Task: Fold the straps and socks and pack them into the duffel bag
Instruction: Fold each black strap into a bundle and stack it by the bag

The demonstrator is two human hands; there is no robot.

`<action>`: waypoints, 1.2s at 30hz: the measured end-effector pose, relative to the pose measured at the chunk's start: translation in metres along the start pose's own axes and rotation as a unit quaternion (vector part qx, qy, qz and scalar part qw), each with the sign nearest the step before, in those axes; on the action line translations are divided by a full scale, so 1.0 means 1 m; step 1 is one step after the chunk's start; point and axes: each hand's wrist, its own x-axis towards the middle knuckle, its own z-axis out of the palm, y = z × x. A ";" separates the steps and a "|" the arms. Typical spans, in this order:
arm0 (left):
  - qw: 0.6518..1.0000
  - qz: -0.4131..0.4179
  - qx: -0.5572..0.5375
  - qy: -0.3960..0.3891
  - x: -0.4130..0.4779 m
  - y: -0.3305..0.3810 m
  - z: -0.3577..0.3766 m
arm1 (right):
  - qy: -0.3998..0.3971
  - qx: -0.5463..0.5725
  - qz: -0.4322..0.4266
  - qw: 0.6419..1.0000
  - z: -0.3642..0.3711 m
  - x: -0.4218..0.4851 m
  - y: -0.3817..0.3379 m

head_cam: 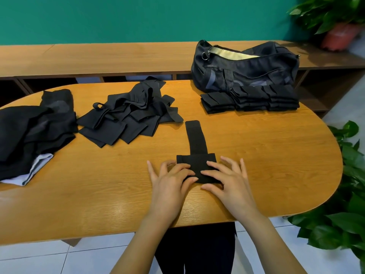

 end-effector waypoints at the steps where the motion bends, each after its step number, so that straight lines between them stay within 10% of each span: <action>1: 1.000 -0.005 -0.002 0.009 0.001 0.000 0.001 | 0.001 -0.002 0.001 1.000 0.000 0.001 -0.001; 36: 0.998 -0.045 -0.031 -0.028 0.012 0.003 -0.003 | 0.004 0.054 0.015 0.998 -0.005 0.008 0.011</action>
